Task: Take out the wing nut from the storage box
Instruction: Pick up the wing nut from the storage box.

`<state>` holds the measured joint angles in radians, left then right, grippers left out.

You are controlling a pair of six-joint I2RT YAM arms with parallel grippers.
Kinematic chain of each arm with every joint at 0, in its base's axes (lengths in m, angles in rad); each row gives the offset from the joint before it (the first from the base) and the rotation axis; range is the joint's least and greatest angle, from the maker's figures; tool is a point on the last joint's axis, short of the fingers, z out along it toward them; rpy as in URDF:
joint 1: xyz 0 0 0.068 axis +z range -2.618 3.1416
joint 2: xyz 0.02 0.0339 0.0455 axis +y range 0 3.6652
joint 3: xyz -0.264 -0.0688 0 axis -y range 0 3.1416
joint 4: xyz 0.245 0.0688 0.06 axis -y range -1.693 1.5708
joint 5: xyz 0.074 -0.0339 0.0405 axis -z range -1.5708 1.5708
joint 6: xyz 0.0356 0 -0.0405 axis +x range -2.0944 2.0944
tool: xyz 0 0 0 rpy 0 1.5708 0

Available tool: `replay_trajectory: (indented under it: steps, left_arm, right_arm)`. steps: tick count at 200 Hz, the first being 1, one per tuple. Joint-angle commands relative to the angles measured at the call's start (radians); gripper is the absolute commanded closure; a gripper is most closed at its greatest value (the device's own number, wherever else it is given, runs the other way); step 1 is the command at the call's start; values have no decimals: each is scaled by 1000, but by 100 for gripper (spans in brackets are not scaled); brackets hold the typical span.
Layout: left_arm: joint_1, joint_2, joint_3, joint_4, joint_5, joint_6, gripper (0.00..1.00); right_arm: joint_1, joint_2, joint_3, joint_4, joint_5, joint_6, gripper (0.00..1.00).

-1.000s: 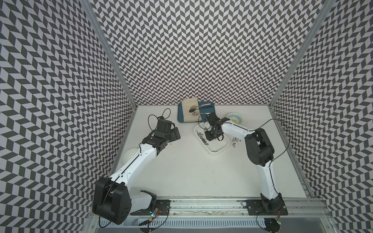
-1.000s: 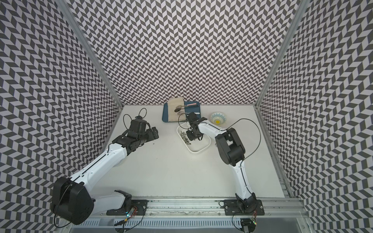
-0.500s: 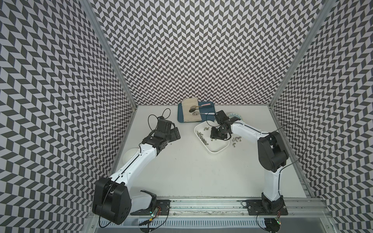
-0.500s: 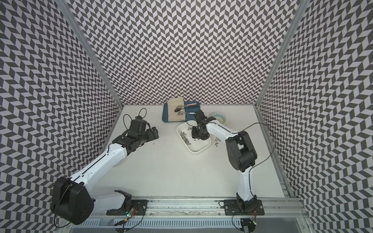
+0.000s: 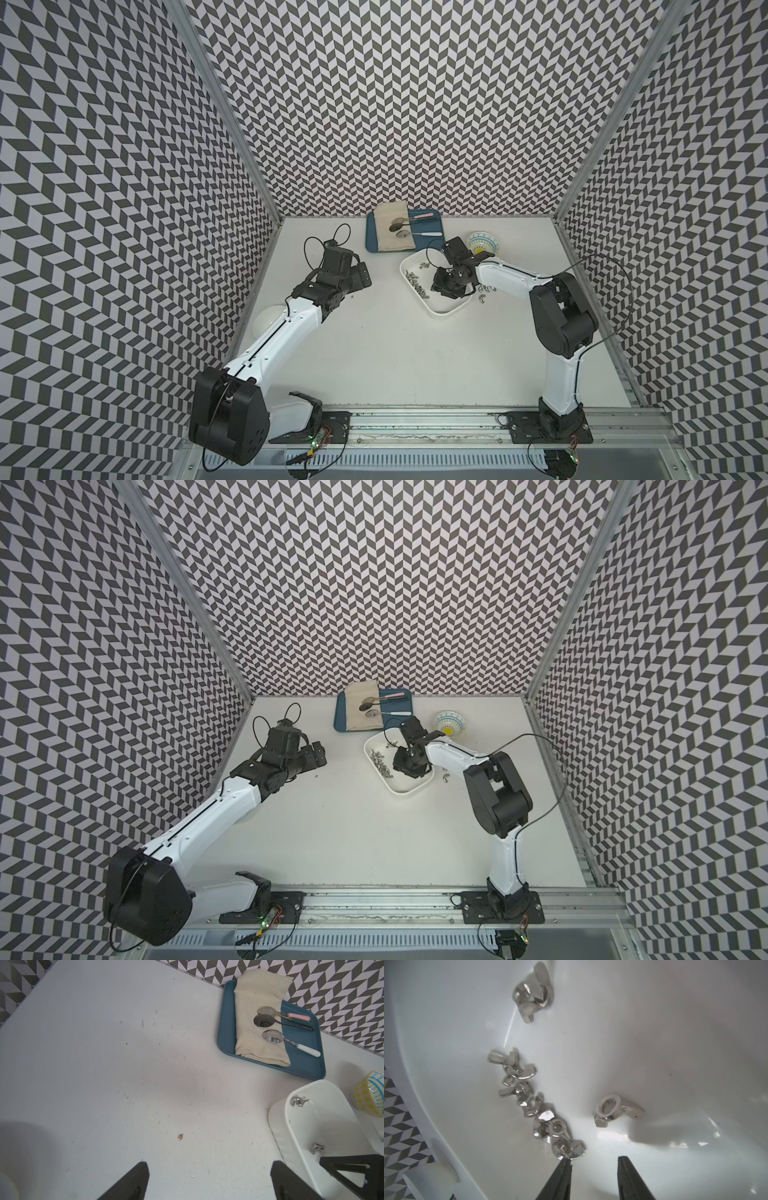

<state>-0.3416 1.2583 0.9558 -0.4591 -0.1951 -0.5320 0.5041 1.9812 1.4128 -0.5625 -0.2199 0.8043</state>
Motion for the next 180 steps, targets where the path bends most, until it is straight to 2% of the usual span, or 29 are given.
replay_trajectory:
  steps: [1, 180]
  left_arm:
    - [7, -34, -9, 11, -6, 15, 4]
    - [49, -40, -9, 20, 12, 41, 4]
  right_arm:
    - [-20, 32, 43, 59, 18, 50, 59]
    - [-43, 50, 17, 48, -9, 58, 60]
